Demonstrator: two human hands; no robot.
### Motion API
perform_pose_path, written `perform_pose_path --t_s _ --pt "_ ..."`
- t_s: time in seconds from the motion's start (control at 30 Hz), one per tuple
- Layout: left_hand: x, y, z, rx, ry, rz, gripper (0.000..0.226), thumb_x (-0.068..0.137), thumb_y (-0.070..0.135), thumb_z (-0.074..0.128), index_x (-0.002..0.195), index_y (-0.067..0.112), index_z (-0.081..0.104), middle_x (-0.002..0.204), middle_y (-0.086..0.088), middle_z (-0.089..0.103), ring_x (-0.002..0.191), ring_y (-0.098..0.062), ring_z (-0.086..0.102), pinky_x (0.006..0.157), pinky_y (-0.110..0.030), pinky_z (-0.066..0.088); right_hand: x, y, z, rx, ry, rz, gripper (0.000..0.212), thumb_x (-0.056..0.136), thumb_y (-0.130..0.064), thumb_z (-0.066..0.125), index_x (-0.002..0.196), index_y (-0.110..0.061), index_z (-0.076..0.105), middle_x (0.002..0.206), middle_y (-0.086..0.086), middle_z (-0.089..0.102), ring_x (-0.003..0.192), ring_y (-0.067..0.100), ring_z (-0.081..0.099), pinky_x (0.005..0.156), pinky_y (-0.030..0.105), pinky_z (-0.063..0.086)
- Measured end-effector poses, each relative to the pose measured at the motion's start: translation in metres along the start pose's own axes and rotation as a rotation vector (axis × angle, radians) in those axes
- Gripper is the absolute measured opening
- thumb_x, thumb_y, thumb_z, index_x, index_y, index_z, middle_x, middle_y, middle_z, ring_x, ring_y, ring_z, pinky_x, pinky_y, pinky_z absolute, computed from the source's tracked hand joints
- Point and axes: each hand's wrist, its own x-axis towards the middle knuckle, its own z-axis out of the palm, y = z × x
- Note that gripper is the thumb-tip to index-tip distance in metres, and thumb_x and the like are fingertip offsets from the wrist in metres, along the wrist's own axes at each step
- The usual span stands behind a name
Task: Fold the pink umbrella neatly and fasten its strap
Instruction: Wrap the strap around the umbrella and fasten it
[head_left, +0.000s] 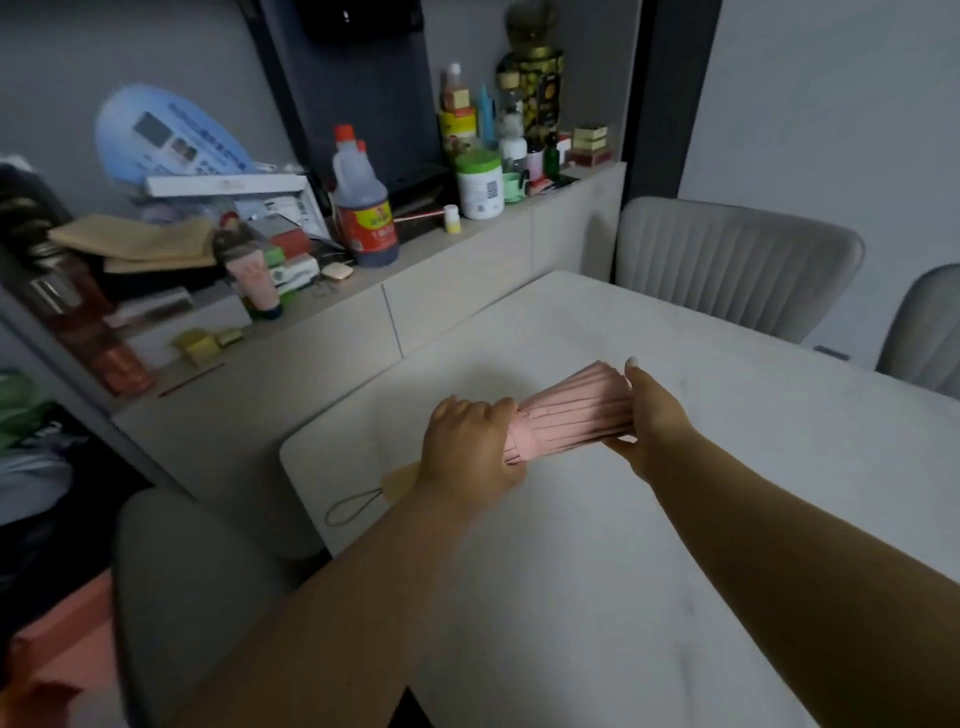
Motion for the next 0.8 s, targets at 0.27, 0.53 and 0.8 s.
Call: perform_pose_path --t_s 0.27,0.53,0.8 --pt "0.007 -0.118 0.006 -0.118 -0.055 -0.253 0.060 0.061 0.035 0.082 0.111 0.008 0.062 0.086 -0.014 0.067 0.075 -0.032 0.063 0.065 -0.037 0.055 0.046 0.026 0.122 -0.110 -0.212 0.045 0.060 0.097 -0.051 0.041 0.140 -0.008 0.043 0.144 0.011 0.048 0.129 0.028 0.048 0.107 0.046 0.041" --pt "0.031 -0.199 0.050 0.022 0.005 -0.387 0.054 0.070 0.040 0.076 0.114 0.014 0.059 0.101 -0.010 0.066 0.094 -0.029 0.057 0.079 -0.036 0.042 0.114 0.070 0.196 -0.160 -0.323 0.100 0.069 0.096 -0.060 0.029 0.143 -0.012 0.043 0.147 0.007 0.046 0.134 0.027 0.043 0.109 0.049 0.036" --pt "0.055 -0.213 0.097 0.032 0.055 -0.502 0.061 0.071 0.038 0.078 0.118 0.012 0.050 0.113 -0.010 0.063 0.108 -0.030 0.052 0.087 -0.037 0.035 0.169 0.087 0.226 -0.069 -0.396 0.035 0.074 0.094 -0.062 0.030 0.146 -0.009 0.037 0.149 0.008 0.044 0.136 0.024 0.042 0.110 0.042 0.035"
